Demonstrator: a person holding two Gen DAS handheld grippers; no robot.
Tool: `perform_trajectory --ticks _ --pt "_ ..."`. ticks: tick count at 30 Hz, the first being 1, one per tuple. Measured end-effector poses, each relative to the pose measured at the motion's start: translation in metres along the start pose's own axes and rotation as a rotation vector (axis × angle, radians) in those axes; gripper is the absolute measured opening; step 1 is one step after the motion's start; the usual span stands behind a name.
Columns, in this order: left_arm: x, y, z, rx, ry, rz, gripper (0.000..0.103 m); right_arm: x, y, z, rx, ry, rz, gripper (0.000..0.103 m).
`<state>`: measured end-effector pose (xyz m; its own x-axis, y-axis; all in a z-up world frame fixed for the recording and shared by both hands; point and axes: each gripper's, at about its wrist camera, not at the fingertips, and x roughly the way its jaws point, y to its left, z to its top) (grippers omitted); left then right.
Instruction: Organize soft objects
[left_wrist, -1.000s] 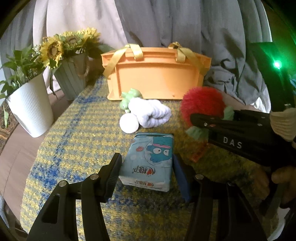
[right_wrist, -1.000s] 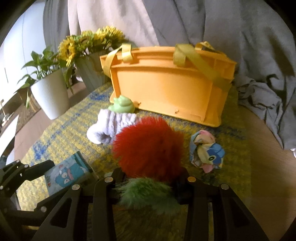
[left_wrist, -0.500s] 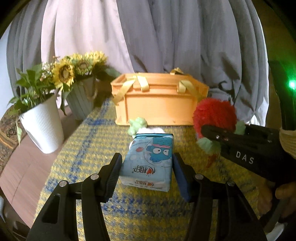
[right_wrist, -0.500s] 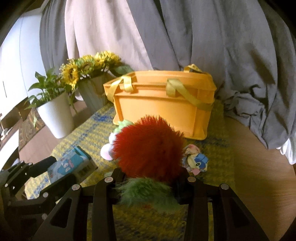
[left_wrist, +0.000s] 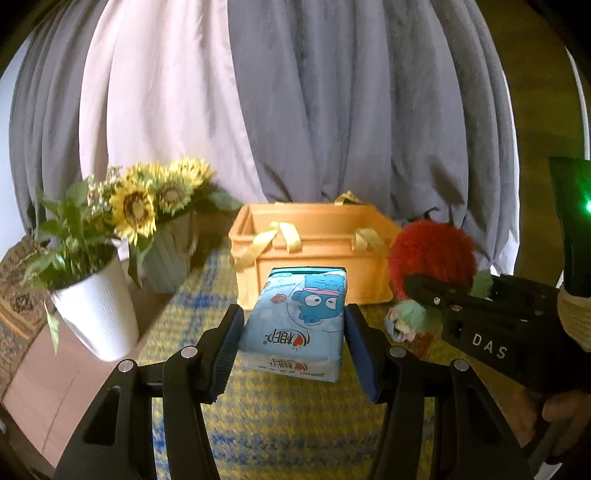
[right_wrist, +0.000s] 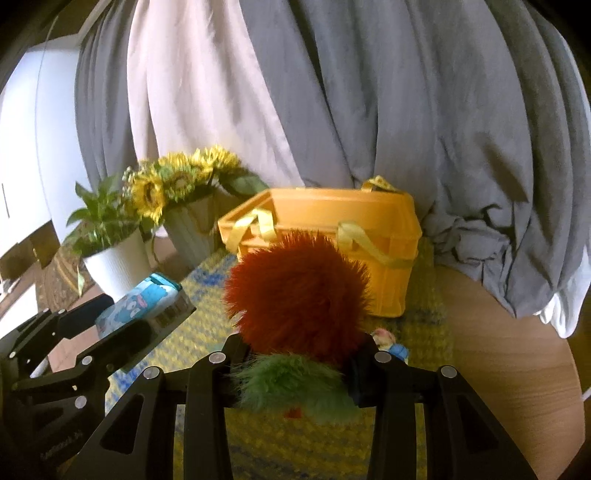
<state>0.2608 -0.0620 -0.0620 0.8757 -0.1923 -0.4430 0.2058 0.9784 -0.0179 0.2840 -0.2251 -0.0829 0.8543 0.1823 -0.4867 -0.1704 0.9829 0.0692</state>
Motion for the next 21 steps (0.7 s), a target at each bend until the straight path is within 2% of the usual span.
perform_trajectory --ticks 21 --pt "-0.002 0.024 0.056 0.075 -0.165 -0.098 0.054 -0.020 0.022 0.039 0.060 -0.146 -0.124 0.039"
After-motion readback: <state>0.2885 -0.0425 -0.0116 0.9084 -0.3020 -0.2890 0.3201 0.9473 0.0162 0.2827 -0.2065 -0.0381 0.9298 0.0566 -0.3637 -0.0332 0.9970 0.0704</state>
